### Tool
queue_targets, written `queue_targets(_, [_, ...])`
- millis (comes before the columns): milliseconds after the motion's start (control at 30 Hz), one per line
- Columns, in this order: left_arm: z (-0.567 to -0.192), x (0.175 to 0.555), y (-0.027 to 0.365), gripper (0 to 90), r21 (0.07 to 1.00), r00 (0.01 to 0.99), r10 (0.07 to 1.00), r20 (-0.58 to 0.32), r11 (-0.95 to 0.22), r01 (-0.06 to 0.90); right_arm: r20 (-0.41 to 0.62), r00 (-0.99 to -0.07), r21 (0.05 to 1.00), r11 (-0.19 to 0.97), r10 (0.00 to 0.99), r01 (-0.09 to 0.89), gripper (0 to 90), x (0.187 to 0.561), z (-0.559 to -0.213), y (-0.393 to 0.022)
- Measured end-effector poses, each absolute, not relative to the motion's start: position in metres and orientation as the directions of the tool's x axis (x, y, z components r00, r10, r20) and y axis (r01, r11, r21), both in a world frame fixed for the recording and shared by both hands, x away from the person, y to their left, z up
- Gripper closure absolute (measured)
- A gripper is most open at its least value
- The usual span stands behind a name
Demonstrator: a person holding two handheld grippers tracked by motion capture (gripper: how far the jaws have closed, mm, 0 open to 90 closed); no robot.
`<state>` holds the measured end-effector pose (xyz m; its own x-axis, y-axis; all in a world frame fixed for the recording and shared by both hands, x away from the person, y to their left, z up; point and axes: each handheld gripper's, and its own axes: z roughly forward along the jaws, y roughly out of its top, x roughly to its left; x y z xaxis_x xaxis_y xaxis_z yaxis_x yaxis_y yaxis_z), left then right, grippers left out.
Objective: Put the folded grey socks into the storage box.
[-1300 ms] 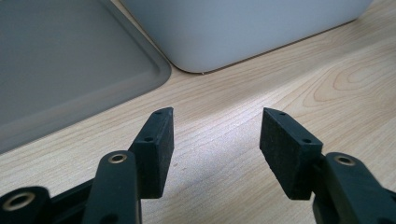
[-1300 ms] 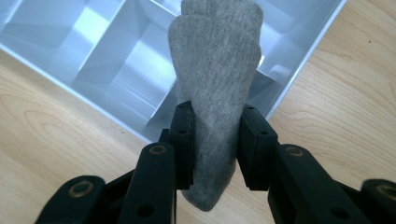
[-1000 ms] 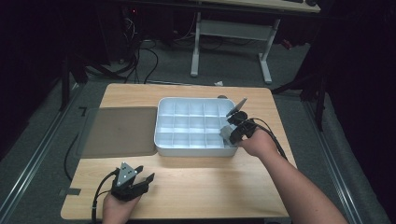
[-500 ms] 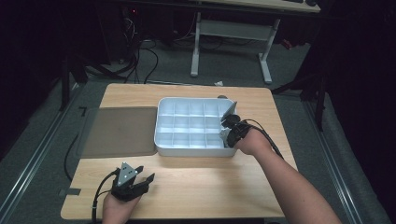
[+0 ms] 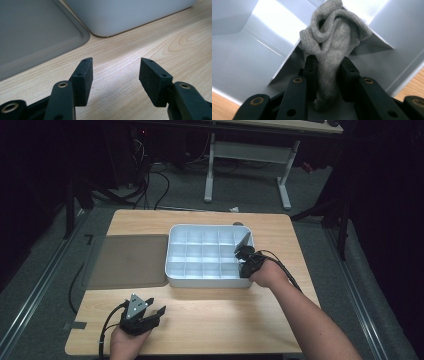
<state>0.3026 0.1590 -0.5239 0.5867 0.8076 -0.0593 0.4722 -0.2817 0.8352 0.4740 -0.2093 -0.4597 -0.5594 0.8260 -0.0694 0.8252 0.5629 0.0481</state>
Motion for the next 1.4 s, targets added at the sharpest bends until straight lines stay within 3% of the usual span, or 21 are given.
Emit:
queue_targets(367, [-0.524,0.302,0.158,45.1,0.834,0.590,0.805,-0.061,-0.283,0.473,-0.033,-0.524,0.058,0.525,0.851,0.849,59.6,0.472,-0.453,-0.208])
queue_targets(600, [-0.524,0.302,0.159,45.1,0.833,0.590,0.805,-0.062,-0.284,0.475,0.005,-0.514,0.111,0.510,0.858,0.853,59.5,0.471,-0.433,-0.216])
queue_targets(667, [-0.524,0.302,0.158,45.1,0.834,0.590,0.805,-0.064,-0.282,0.475,0.013,-0.518,0.131,0.512,0.856,0.849,62.6,0.469,-0.427,-0.218])
queue_targets(733, [-0.524,0.302,0.158,45.2,0.833,0.593,0.803,-0.061,-0.286,0.474,0.020,-0.522,0.136,0.515,0.853,0.846,77.7,0.464,-0.420,-0.221])
queue_targets(767, [-0.524,0.302,0.158,45.1,0.833,0.593,0.803,-0.061,-0.286,0.474,0.020,-0.522,0.136,0.515,0.853,0.846,77.7,0.464,-0.420,-0.221])
queue_targets(833, [-0.524,0.302,0.157,45.2,0.833,0.593,0.803,-0.060,-0.287,0.473,0.007,-0.561,0.131,0.556,0.828,0.821,89.3,0.461,-0.419,-0.221])
queue_targets(1400, [-0.525,0.303,0.158,45.1,0.831,0.593,0.803,-0.064,-0.286,0.477,-0.008,-0.539,0.067,0.538,0.842,0.840,88.6,0.467,-0.456,-0.215])
